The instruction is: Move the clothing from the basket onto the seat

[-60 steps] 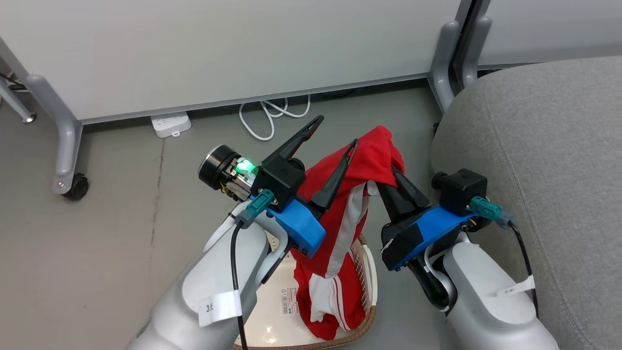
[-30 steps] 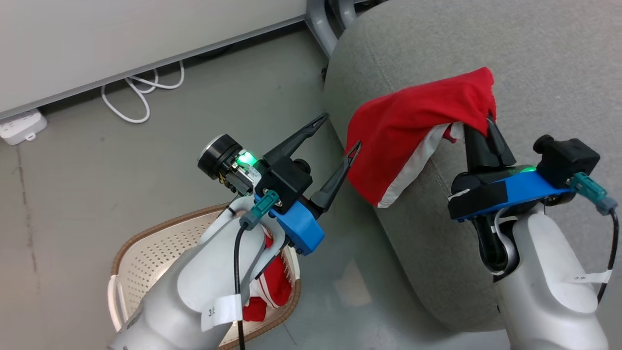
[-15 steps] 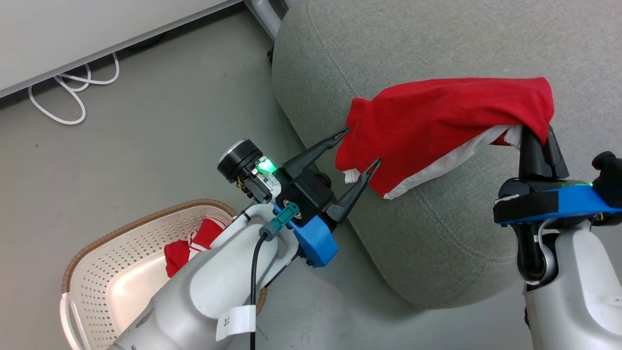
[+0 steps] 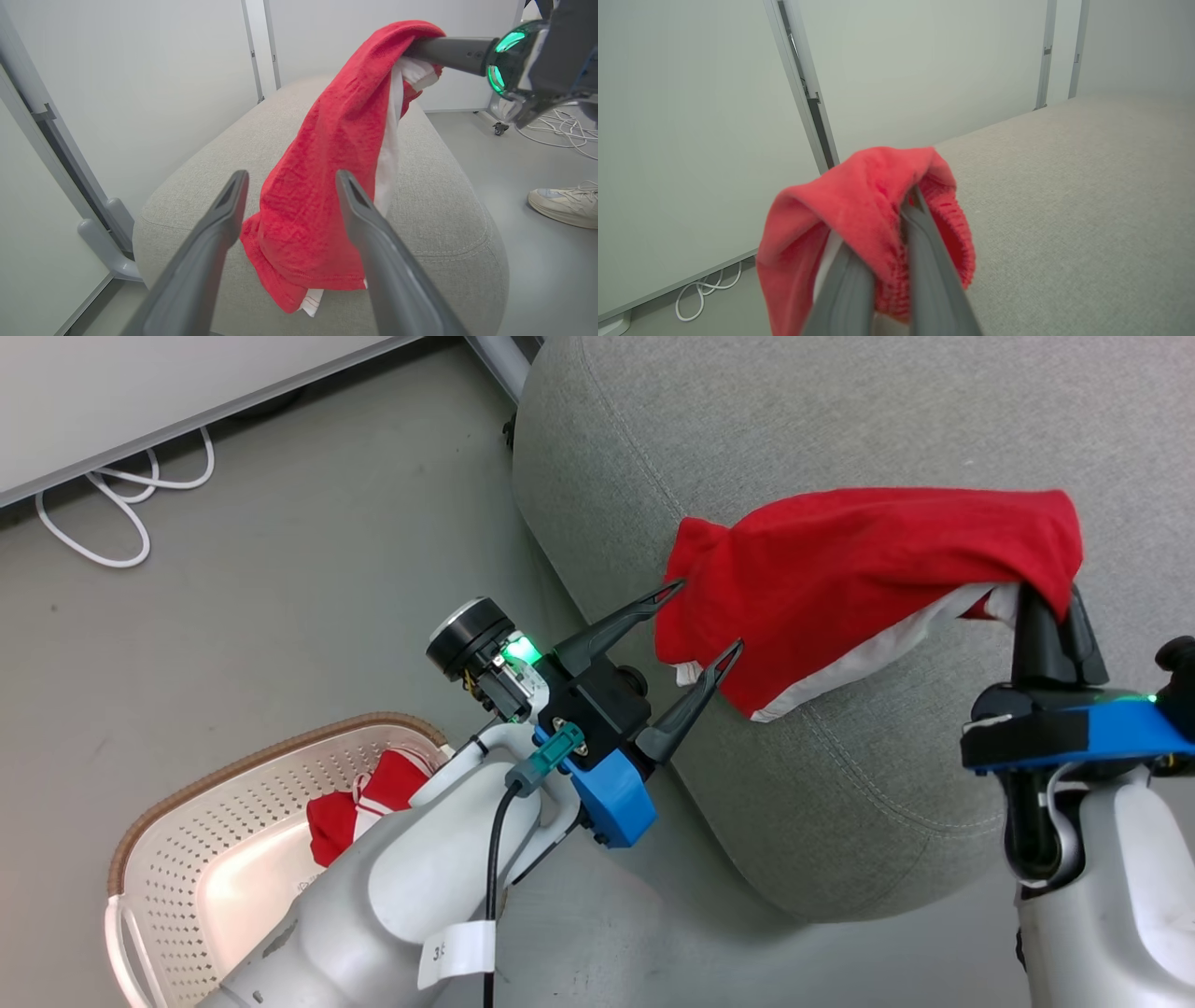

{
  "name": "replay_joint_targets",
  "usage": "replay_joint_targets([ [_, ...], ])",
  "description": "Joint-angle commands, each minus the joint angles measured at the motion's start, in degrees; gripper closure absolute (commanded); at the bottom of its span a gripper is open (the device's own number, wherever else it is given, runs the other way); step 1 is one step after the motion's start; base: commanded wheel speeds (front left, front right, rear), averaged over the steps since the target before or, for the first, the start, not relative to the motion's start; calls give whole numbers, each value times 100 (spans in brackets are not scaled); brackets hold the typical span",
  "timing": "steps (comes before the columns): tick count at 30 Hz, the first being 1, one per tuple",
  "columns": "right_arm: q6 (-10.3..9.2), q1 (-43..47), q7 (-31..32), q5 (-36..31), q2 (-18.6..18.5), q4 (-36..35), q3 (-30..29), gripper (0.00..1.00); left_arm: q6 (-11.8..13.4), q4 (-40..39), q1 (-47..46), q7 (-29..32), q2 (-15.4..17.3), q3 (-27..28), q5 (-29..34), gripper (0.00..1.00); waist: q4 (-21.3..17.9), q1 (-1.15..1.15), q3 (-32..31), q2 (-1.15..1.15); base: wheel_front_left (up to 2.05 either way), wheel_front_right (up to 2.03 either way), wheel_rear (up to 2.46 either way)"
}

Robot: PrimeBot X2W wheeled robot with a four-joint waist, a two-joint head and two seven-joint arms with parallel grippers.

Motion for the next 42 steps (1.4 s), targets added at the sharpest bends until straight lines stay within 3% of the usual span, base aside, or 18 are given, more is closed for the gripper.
replay_joint_targets([
  [1, 3, -142, -24, -16, -8, -68, -54, 100, -8, -29, -107, -26, 44, 2, 5, 0, 27, 0, 37, 0, 0, 0, 0],
  [6, 3, -599, -24, -211, -22, -259, -229, 100, 4, -115, -215, -26, 62, 21, 45, 0, 121, 0, 257, 0, 0, 0, 0],
  [12, 3, -1612, -23, -336, -399, -647, -643, 100, 3, -226, -482, 73, 211, -26, 136, 0, 278, 0, 860, 0, 0, 0, 0],
  [21, 2, -3160, -23, -393, -1514, -950, -1762, 100, 0, -635, -1001, 344, 537, -68, 277, 0, 503, 0, 1961, 0, 0, 0, 0],
  [25, 2, -3396, -23, -454, -2074, -764, -2055, 100, 7, -875, -1187, 467, 676, -46, 338, 0, 537, 0, 2382, 0, 0, 0, 0],
  [29, 2, -3363, -23, -500, -2380, -396, -2311, 100, 9, -1103, -1328, 582, 821, -59, 404, 0, 564, 0, 2740, 0, 0, 0, 0],
  [33, 2, -3159, -23, -665, -2314, -43, -2349, 100, 12, -1290, -1414, 674, 936, -79, 452, 0, 607, 0, 2984, 0, 0, 0, 0],
  [42, 2, -2868, -24, -1010, -1702, 677, -2425, 100, 89, -1520, -1405, 771, 1032, -96, 432, 0, 729, 0, 3240, 0, 0, 0, 0],
])
